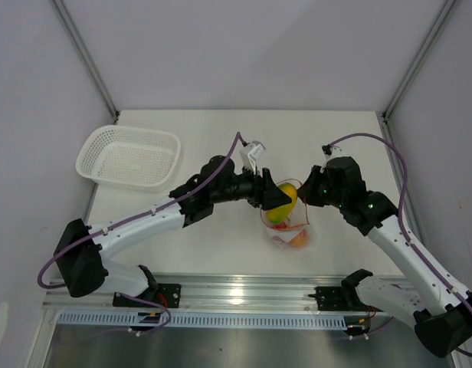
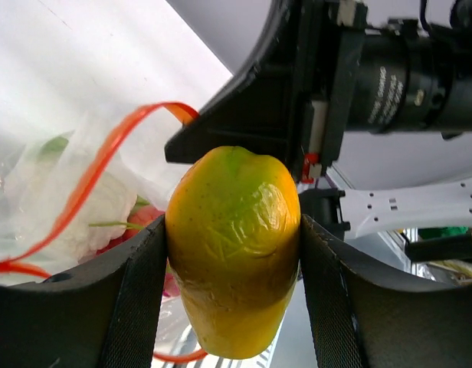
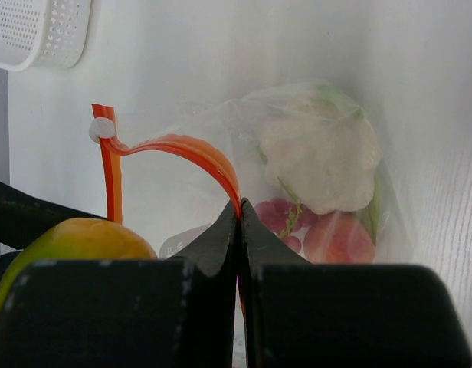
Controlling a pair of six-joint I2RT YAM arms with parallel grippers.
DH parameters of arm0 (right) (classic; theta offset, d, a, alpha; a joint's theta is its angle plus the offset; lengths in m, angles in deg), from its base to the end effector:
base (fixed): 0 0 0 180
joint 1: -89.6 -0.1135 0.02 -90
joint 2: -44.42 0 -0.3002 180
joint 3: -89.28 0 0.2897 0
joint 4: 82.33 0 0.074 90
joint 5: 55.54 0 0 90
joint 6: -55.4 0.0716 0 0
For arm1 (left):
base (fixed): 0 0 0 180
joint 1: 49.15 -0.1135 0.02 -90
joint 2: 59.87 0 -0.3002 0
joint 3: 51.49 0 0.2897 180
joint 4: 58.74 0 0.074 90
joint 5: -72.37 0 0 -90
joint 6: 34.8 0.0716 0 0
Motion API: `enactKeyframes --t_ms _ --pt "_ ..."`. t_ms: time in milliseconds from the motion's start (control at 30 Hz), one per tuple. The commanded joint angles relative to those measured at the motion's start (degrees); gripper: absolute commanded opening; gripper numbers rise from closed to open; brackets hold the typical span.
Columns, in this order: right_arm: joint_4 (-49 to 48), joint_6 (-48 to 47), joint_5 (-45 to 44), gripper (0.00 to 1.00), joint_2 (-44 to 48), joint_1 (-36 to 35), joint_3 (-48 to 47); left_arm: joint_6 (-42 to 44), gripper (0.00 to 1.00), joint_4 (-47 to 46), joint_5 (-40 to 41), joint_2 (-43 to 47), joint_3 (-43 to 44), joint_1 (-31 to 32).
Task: Place the food in the zip-top bag and seal the zipper
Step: Place the fake fruit in the zipper food storage bag.
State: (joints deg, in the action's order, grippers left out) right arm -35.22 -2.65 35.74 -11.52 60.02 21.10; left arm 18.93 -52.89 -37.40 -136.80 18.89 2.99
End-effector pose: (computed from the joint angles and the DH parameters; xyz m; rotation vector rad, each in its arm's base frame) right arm 0.2205 0.1270 0.3404 0.0334 2.2501 0.6225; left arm 0.2129 -0.3133 0.3425 0.5507 1.9319 -1.3638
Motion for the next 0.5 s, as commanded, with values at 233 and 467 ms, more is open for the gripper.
enactKeyframes --t_ms 233,467 --pt "-1.49 0.75 -0.22 0.00 0.22 -0.48 -0.73 -7.40 0.01 8.54 10.62 -6.92 12.31 0.33" --pt "-1.49 0.75 -0.66 0.00 0.31 -0.48 -1.78 -9.34 0.00 9.99 14.58 -7.10 11.01 0.59"
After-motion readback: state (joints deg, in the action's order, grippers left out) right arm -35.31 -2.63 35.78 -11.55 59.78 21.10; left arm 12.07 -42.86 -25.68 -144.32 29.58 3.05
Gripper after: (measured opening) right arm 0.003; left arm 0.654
